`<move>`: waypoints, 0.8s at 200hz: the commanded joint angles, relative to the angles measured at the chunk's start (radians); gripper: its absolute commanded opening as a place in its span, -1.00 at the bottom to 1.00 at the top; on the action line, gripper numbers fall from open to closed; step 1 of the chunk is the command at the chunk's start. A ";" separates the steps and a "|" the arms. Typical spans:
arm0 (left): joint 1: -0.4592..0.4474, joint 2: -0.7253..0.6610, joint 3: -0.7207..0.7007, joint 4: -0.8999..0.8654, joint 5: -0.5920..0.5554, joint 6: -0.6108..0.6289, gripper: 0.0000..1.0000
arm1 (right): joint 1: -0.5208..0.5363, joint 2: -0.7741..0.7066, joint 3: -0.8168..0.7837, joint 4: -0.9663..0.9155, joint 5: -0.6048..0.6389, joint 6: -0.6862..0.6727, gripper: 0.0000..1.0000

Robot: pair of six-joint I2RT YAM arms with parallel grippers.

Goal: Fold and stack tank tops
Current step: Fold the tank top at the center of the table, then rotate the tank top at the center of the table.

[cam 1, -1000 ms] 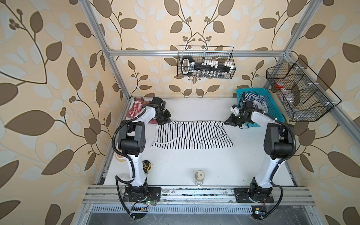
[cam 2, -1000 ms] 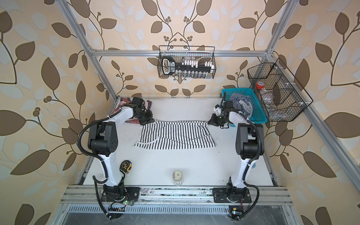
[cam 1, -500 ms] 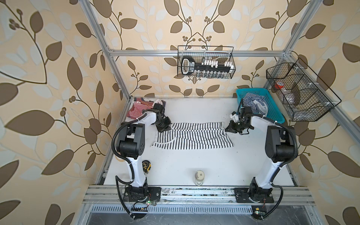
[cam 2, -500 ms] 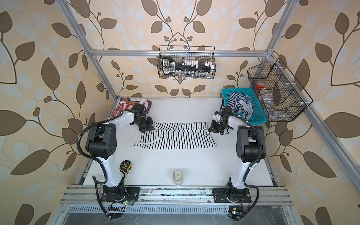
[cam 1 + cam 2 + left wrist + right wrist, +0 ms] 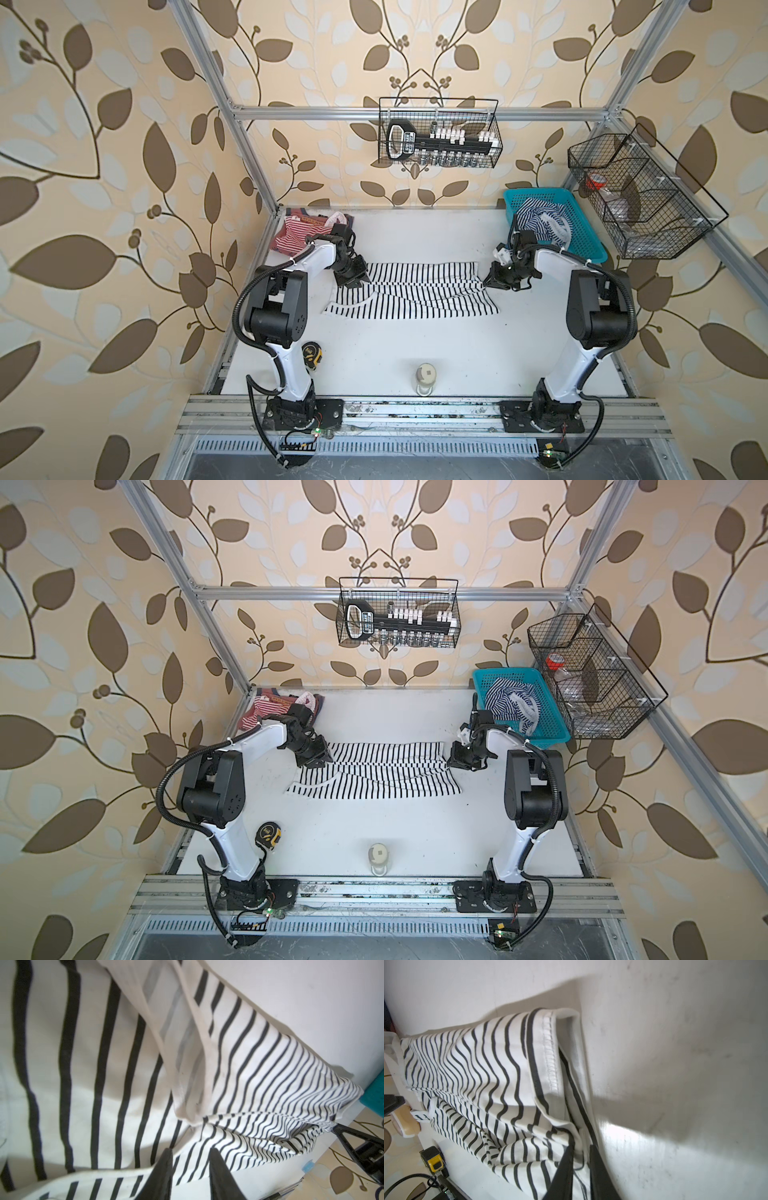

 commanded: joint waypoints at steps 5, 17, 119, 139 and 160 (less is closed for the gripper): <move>-0.005 -0.091 0.062 -0.075 -0.030 0.026 -0.41 | 0.008 -0.081 0.032 -0.040 0.055 0.016 -0.65; -0.005 -0.084 0.106 -0.081 -0.045 0.025 -0.43 | 0.024 -0.100 0.050 -0.043 0.068 0.027 -0.64; -0.004 0.242 0.304 -0.057 -0.052 -0.022 -0.92 | 0.252 0.178 0.258 0.018 -0.097 0.061 -1.00; 0.002 0.259 0.286 -0.054 -0.072 -0.024 -0.94 | 0.256 0.219 0.240 0.038 -0.102 0.063 -1.00; 0.004 0.264 0.262 -0.026 -0.060 -0.039 -0.94 | 0.244 0.247 0.212 0.036 -0.085 0.054 -1.00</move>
